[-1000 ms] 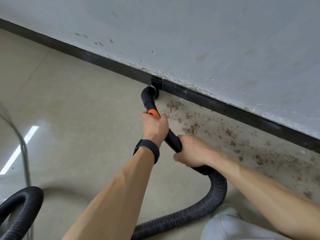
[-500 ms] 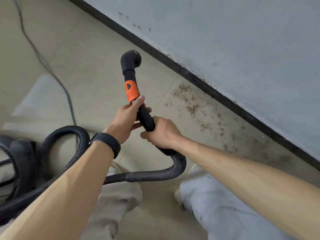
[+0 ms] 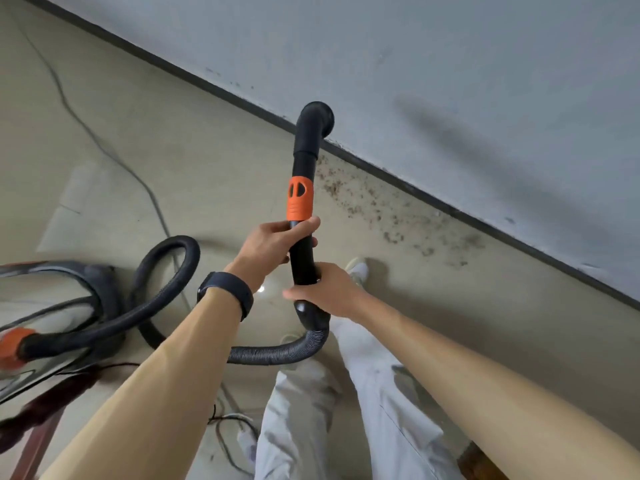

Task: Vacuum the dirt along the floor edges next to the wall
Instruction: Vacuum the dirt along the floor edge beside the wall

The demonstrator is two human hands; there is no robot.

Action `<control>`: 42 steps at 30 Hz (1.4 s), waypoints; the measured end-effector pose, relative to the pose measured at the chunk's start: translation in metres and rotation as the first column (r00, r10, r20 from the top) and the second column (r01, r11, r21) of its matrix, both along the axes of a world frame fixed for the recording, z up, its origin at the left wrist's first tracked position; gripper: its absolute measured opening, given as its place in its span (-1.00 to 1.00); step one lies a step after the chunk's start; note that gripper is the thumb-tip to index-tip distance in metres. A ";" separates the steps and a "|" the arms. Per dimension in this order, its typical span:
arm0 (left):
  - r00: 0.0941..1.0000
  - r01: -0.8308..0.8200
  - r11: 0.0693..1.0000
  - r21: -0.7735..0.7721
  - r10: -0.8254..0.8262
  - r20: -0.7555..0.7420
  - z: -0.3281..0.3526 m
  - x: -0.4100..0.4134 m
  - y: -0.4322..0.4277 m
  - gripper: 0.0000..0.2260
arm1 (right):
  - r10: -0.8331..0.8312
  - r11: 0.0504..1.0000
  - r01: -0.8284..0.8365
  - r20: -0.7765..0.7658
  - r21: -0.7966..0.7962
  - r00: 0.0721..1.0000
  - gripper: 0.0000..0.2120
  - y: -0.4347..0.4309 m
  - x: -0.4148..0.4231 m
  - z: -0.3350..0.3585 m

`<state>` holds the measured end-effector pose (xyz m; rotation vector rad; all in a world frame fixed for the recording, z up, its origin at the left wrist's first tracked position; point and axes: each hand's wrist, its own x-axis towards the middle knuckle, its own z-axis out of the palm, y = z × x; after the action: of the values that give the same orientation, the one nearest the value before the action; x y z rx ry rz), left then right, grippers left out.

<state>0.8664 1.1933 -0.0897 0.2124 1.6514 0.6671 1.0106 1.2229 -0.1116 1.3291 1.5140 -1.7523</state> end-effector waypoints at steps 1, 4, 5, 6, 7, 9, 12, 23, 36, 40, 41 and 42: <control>1.000 0.001 1.000 0.018 -0.001 -0.005 0.004 0.007 -0.002 -0.65 | -0.051 0.998 0.050 -0.020 -0.040 0.999 -0.74 0.005 0.013 0.004; 1.000 0.003 0.998 0.065 -0.001 -0.029 0.015 0.027 -0.011 -0.69 | -0.487 0.869 0.480 -0.034 -0.118 0.873 -0.90 0.021 0.053 0.015; 0.999 0.010 0.997 0.076 -0.007 -0.044 0.019 0.034 -0.016 -0.70 | -0.612 0.789 0.607 -0.032 -0.092 0.790 -0.87 0.025 0.064 0.022; 0.998 0.025 0.996 0.084 -0.020 -0.060 0.021 0.040 -0.021 -0.70 | -0.679 0.734 0.678 -0.046 -0.039 0.733 -0.82 0.029 0.072 0.028; 0.996 0.053 0.995 0.087 -0.046 -0.076 0.024 0.047 -0.026 -0.70 | -0.703 0.710 0.704 -0.069 0.005 0.708 -0.76 0.033 0.077 0.034; 0.985 0.139 0.987 0.077 -0.130 -0.116 0.031 0.059 -0.036 -0.70 | -0.679 0.725 0.688 -0.124 0.046 0.724 -0.64 0.039 0.076 0.047; 0.961 0.248 0.967 0.051 -0.239 -0.141 0.032 0.074 -0.049 -0.72 | -0.557 0.809 0.582 -0.208 0.087 0.804 -0.54 0.048 0.065 0.060; 0.961 0.176 0.984 -0.024 -0.177 -0.214 0.008 0.125 -0.066 -0.54 | -0.482 0.867 0.497 -0.212 0.023 0.850 -0.49 0.064 0.070 0.039; 0.721 -0.692 0.722 -0.002 0.691 -0.052 -0.036 0.181 0.029 -0.71 | 0.322 0.940 -0.336 -0.168 -0.064 0.932 -0.49 0.105 0.188 -0.051; 0.689 -0.725 0.680 -0.110 0.718 -0.099 -0.094 0.175 0.045 -0.64 | 0.291 0.953 -0.299 -0.142 -0.039 0.946 -0.45 0.101 0.195 -0.100; 0.680 -0.732 0.668 -0.133 0.725 -0.106 -0.113 0.171 0.049 -0.64 | 0.292 0.954 -0.298 -0.138 -0.029 0.947 -0.51 0.102 0.192 -0.115; 0.674 -0.738 0.657 -0.154 0.729 -0.116 -0.133 0.165 0.053 -0.63 | 0.284 0.957 -0.289 -0.137 -0.020 0.949 -0.56 0.102 0.187 -0.130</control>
<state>1.0319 1.2467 -0.2223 -0.6403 1.8175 1.1063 1.1976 1.3250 -0.2416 0.9328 1.6412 -1.6996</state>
